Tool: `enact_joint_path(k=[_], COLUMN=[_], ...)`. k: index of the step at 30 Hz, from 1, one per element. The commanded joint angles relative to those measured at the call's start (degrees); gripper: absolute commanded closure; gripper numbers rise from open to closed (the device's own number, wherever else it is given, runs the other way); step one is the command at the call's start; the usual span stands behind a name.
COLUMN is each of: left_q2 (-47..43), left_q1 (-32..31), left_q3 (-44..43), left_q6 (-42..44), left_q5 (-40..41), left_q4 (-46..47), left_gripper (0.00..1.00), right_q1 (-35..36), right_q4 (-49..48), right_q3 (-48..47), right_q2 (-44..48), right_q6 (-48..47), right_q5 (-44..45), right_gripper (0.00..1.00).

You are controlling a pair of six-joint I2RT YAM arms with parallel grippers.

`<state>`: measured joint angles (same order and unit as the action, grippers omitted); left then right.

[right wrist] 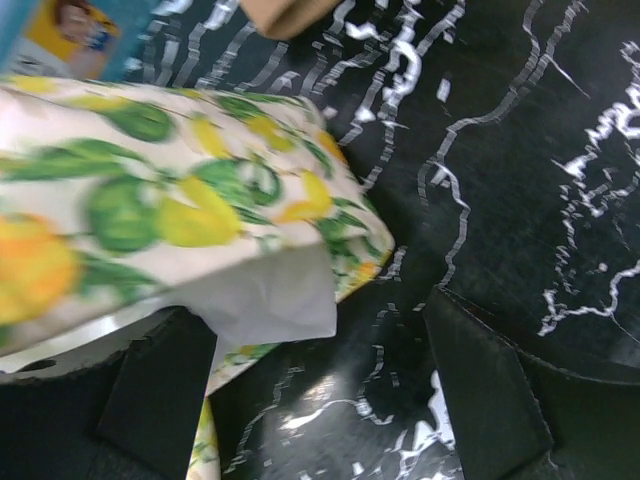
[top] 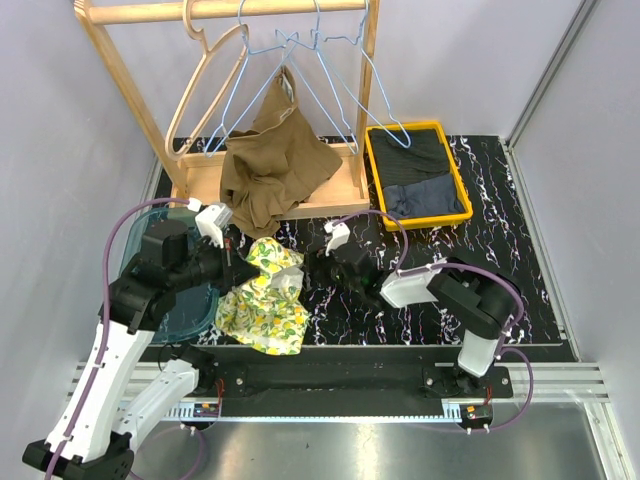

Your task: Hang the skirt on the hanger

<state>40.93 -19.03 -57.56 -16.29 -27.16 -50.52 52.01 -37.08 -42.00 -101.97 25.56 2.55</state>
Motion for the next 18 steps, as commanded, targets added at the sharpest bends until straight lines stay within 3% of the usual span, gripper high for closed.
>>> enact_joint_path(k=[1, 7, 18], left_q2=[-0.85, -0.59, -1.55], left_q1=[-0.05, -0.05, -0.05], left_q3=[-0.62, -1.15, 0.87], left_q6=[0.39, -1.46, -7.87], left_q5=[-4.13, -1.33, 16.86], left_q4=[2.89, 2.97, 3.33], left_gripper=[1.00, 1.00, 1.00], right_q1=[0.02, -0.06, -0.07], right_q4=[-5.36, -16.52, -33.49], right_q3=[-2.12, 3.39, 17.12], right_q2=[-1.65, 0.54, 3.10], right_q6=[-2.00, -4.29, 1.42], right_q5=[6.14, 6.77, 1.67], right_gripper=[0.09, 0.07, 0.02])
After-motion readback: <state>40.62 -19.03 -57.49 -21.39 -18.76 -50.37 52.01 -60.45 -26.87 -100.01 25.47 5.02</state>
